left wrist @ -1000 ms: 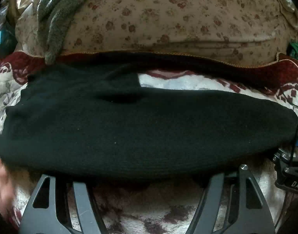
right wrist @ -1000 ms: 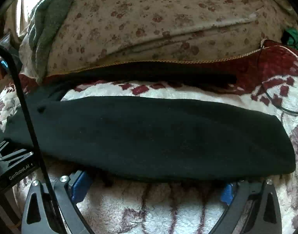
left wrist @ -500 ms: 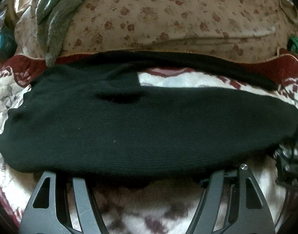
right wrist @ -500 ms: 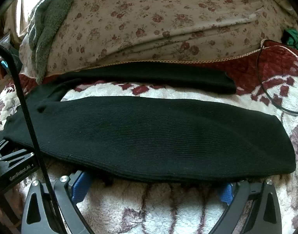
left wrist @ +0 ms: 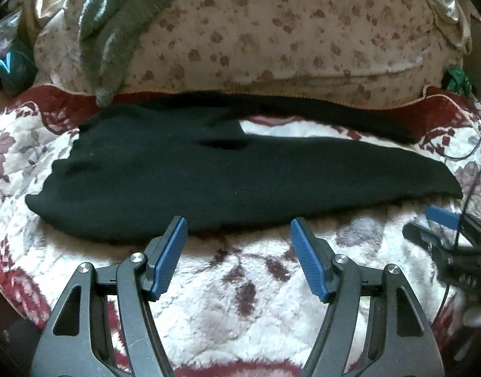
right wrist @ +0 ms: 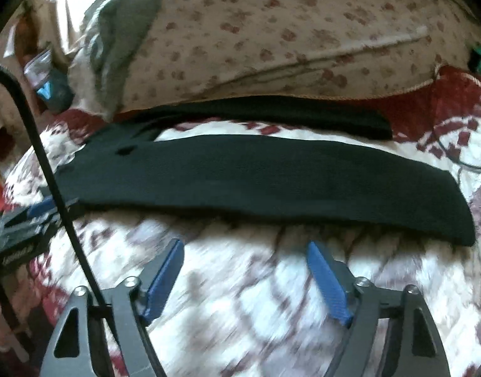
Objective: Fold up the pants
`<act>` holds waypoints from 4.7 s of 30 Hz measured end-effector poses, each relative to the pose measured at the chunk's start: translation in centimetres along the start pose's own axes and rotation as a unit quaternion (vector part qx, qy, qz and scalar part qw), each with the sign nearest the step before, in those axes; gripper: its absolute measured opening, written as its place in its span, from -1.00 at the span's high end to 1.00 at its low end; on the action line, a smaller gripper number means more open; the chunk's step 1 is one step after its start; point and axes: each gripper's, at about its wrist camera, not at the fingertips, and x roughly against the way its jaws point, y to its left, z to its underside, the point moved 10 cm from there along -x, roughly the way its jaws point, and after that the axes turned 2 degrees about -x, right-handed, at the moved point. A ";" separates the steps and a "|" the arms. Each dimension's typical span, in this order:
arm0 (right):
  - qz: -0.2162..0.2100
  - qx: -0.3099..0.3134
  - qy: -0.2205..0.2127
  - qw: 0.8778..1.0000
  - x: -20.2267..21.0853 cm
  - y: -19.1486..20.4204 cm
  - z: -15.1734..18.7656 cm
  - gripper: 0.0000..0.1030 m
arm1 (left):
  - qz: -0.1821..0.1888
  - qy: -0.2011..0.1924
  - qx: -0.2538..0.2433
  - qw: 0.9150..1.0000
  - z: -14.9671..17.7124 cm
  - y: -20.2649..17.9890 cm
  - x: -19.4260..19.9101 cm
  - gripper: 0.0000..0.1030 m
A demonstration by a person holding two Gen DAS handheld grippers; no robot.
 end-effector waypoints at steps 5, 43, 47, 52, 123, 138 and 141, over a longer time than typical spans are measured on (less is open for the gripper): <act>0.006 0.007 -0.021 1.000 2.1 2.0 0.1 -0.52 | 0.004 -0.010 0.007 1.000 -0.4 0.5 1.6 -0.33; -0.051 -0.106 -0.039 0.992 2.5 0.2 0.5 -0.46 | -0.015 0.030 0.152 0.988 2.0 12.5 1.5 -0.33; -0.071 -0.139 -0.035 0.987 2.0 -0.9 0.8 -0.46 | -0.018 0.043 0.180 0.983 3.1 14.6 0.6 -0.33; -0.096 -0.173 -0.039 0.980 1.4 -1.7 0.4 -0.46 | -0.010 0.047 0.221 0.974 3.9 16.8 -0.4 -0.33; -0.130 -0.277 -0.104 0.946 2.1 -6.0 3.0 0.45 | -0.013 0.078 0.240 0.968 7.2 24.2 0.2 0.66; 0.086 -0.265 -0.088 0.956 5.4 -15.1 4.8 0.44 | -0.045 0.080 0.225 0.970 7.7 24.9 2.0 0.41; 0.102 -0.265 -0.111 0.952 7.5 -15.8 3.8 0.43 | -0.058 0.080 0.216 0.972 7.6 25.3 3.7 0.39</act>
